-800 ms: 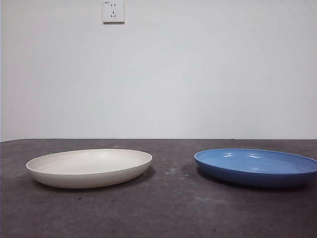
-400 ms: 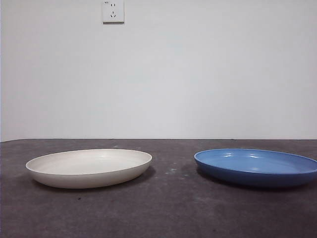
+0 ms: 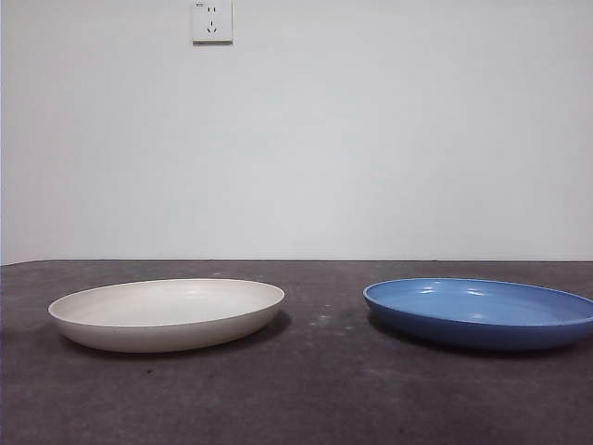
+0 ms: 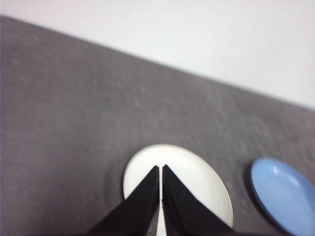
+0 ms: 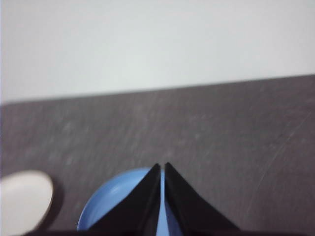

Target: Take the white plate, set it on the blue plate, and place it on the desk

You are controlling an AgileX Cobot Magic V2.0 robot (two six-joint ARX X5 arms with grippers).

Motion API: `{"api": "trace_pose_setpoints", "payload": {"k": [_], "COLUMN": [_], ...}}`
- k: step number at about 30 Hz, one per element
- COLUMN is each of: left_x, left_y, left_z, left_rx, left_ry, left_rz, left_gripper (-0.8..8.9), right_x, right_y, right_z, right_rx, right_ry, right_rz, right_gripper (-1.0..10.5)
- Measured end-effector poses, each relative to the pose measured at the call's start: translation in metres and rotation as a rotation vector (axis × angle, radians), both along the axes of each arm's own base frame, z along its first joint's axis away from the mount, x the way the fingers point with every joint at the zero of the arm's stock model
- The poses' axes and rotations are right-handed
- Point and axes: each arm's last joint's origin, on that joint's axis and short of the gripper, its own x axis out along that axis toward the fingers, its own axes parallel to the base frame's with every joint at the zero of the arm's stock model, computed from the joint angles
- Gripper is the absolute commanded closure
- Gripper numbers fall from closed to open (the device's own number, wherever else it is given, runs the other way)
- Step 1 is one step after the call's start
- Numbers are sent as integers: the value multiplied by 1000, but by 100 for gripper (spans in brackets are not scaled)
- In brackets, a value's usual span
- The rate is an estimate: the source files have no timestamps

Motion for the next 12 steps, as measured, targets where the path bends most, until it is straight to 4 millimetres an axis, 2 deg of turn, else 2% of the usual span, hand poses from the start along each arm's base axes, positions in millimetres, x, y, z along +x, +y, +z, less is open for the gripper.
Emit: {"api": "trace_pose_setpoints", "payload": {"k": [5,12], "left_x": [14,28], "left_y": [-2,-10], "left_z": [16,28], "left_rx": [38,37], "left_ry": [108,247], "left_rz": [-128,-352], "left_gripper": [805,805], "right_x": [12,23], "right_y": [3,7], "right_z": [19,27], "right_rx": [-51,-74], "right_ry": [152,304], "right_rz": [118,274], "right_gripper": [939,939]}}
